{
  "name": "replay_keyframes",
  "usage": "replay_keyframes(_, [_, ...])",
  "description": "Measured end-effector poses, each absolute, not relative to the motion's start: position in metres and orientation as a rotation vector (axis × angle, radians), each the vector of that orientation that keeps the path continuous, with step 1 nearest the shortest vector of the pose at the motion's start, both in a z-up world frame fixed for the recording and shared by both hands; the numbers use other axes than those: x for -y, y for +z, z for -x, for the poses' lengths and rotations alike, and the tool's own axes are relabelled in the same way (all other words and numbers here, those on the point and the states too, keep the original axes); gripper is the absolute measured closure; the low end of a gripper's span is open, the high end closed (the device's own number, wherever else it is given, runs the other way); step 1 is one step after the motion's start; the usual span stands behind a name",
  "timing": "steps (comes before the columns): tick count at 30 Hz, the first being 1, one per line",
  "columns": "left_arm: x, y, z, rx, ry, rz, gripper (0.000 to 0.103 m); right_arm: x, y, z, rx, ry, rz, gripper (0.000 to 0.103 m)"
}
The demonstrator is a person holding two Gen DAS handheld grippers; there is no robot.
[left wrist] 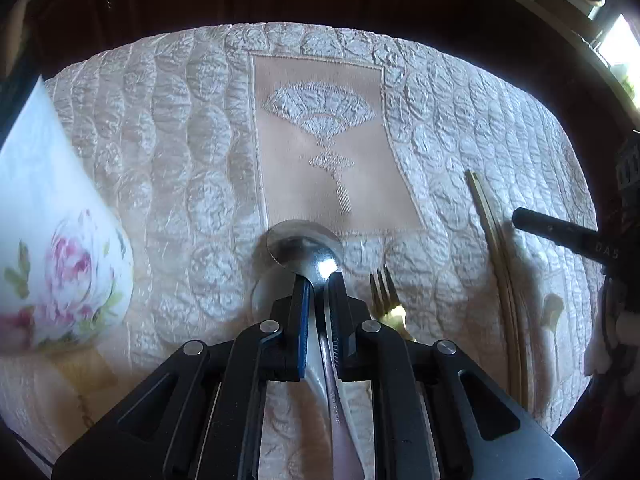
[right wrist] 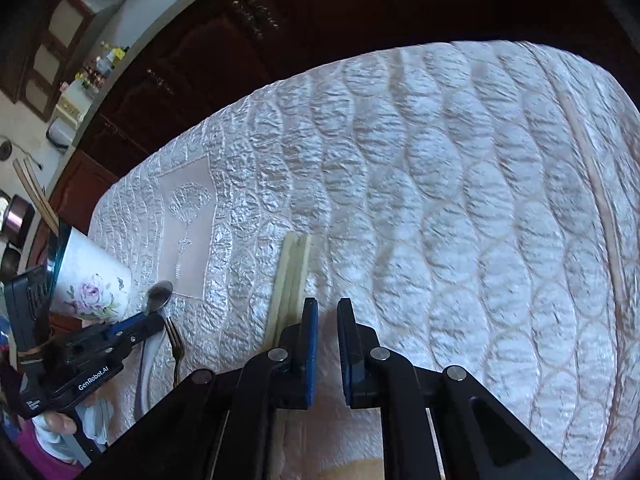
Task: Organize utensils
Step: 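Lift the silver spoon and chopstick and carry both toward the utensil holder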
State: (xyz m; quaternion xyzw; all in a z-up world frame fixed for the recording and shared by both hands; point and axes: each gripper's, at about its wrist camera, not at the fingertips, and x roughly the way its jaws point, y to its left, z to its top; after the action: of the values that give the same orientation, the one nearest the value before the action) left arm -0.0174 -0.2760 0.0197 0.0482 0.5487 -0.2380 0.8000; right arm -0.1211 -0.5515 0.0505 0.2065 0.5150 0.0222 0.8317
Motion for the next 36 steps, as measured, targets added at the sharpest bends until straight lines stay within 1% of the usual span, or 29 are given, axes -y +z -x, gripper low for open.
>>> replay_keyframes(3, [0.279, 0.019, 0.015, -1.166, -0.525, -0.105, 0.095, 0.538, 0.046, 0.109, -1.123, 0.046, -0.393, 0.094])
replay_keyframes(4, [0.279, 0.019, 0.015, -1.164, -0.525, -0.105, 0.097, 0.532, 0.043, 0.105, -1.132, 0.05, -0.379, 0.094])
replay_keyframes(8, [0.274, 0.019, 0.015, -1.163, -0.527, -0.082, 0.098, 0.513, 0.041, 0.095, -1.138, 0.053, -0.342, 0.093])
replay_keyframes(13, [0.261, 0.026, 0.02, -1.157, -0.531, -0.051, 0.099, 0.521, 0.042, 0.103, -1.111, 0.036, -0.385, 0.095])
replay_keyframes(16, [0.255, 0.033, 0.024, -1.145, -0.546, -0.016, 0.099, 0.537, 0.051, 0.115, -1.065, 0.049, -0.478, 0.096])
replay_keyframes(20, [0.243, 0.049, 0.033, -1.112, -0.58, 0.024, 0.099, 0.537, 0.07, 0.134, -1.008, 0.079, -0.482, 0.096])
replay_keyframes(24, [0.233, 0.061, 0.042, -1.09, -0.598, 0.041, 0.099, 0.536, 0.08, 0.143, -1.0, 0.094, -0.473, 0.096])
replay_keyframes(31, [0.224, 0.071, 0.055, -1.063, -0.59, 0.051, 0.099, 0.512, 0.065, 0.129, -1.04, 0.008, -0.349, 0.096])
replay_keyframes(32, [0.221, 0.072, 0.057, -1.061, -0.587, 0.053, 0.099, 0.51, 0.059, 0.125, -1.062, 0.0, -0.339, 0.094])
replay_keyframes(33, [0.22, 0.073, 0.057, -1.059, -0.586, 0.054, 0.099, 0.51, 0.053, 0.121, -1.087, -0.002, -0.336, 0.088])
replay_keyframes(34, [0.218, 0.075, 0.059, -1.054, -0.584, 0.056, 0.099, 0.509, 0.046, 0.117, -1.11, -0.006, -0.333, 0.086])
replay_keyframes(36, [0.216, 0.078, 0.062, -1.045, -0.582, 0.058, 0.099, 0.507, 0.038, 0.111, -1.126, -0.003, -0.329, 0.085])
